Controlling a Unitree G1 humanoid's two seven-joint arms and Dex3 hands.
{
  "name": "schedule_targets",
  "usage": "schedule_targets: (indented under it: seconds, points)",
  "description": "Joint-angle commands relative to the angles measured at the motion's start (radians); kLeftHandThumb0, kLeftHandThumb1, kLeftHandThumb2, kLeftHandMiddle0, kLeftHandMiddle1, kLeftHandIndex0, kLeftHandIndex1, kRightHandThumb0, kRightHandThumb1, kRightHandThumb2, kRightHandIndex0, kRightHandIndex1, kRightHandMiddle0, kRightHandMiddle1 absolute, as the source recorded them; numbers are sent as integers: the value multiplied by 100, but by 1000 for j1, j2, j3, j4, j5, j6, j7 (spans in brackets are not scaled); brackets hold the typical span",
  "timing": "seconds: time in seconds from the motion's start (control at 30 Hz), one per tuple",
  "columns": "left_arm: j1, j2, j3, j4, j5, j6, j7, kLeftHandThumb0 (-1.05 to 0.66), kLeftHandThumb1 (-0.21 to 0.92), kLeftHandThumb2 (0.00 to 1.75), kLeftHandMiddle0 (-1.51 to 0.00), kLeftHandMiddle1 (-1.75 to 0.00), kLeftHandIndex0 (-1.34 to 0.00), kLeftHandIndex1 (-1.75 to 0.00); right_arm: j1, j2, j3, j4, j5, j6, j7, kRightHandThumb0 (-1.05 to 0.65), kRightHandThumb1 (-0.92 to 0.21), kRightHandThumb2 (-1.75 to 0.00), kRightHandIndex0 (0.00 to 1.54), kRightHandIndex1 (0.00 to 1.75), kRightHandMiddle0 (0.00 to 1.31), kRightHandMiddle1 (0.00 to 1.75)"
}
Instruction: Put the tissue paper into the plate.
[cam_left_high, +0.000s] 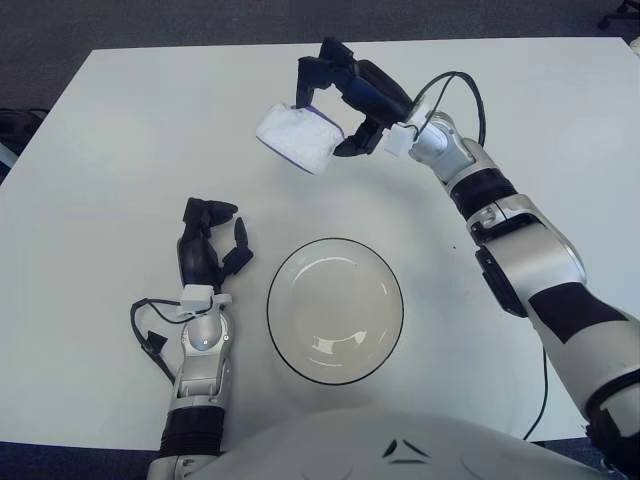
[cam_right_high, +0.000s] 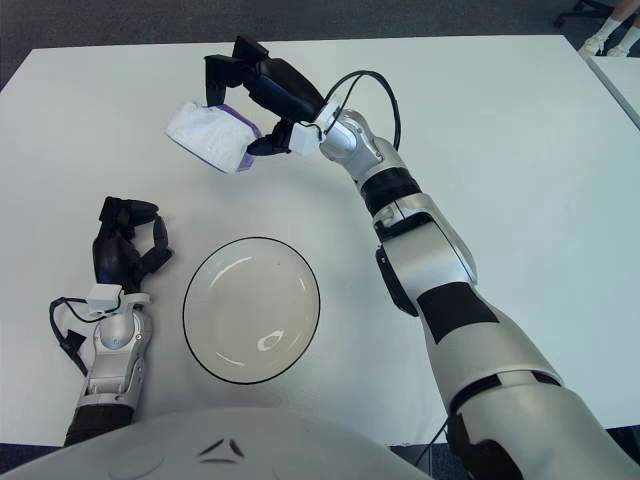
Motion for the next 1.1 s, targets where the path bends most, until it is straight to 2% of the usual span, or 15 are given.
schedule_targets:
  seconds: [0.0, 0.17, 0.27, 0.43, 0.57, 0.67, 0.73, 0.93, 1.07]
  points:
    - [75, -11, -5, 139, 16, 29, -2, -40, 60, 98, -58, -175, -39, -175, 117, -35, 42, -160, 189, -18, 185, 0, 6, -175, 87, 174, 69, 175]
    - [75, -8, -10, 141, 21, 22, -2, -40, 60, 97, -59, -174, -39, -175, 239, -93, 90, -373, 347, 76, 360, 0, 7, -175, 89, 173, 69, 175]
    - [76, -4, -12, 142, 24, 19, -5, -40, 61, 96, -59, -174, -38, -175, 255, -106, 95, -430, 390, 118, 433, 0, 7, -175, 90, 171, 69, 175]
    - [73, 11, -11, 155, 13, 46, -26, -39, 64, 92, -58, -169, -36, -175, 341, -156, 94, -641, 472, 239, 525, 0, 7, -175, 91, 171, 68, 175]
    - [77, -5, -17, 130, 42, 73, 12, -38, 67, 88, -57, -166, -35, -175, 384, -276, 96, -801, 577, 335, 682, 0, 7, -175, 90, 172, 68, 175]
    - [78, -8, -20, 124, 53, 73, 27, -38, 67, 87, -55, -168, -34, -175, 398, -311, 83, -856, 599, 364, 745, 0, 7, -175, 90, 173, 67, 175]
    - [76, -5, -19, 133, 50, 60, 25, -38, 67, 88, -55, -169, -34, -175, 397, -328, 89, -885, 597, 371, 790, 0, 6, -175, 90, 173, 67, 175]
    - [69, 1, -12, 153, 31, 26, 11, -39, 66, 89, -56, -173, -35, -175, 422, -329, 110, -918, 585, 269, 882, 0, 7, -175, 90, 174, 68, 172]
    - [70, 4, -13, 153, 34, 17, 10, -39, 65, 90, -56, -174, -35, -175, 444, -340, 107, -926, 628, 240, 934, 0, 8, -175, 92, 175, 70, 169]
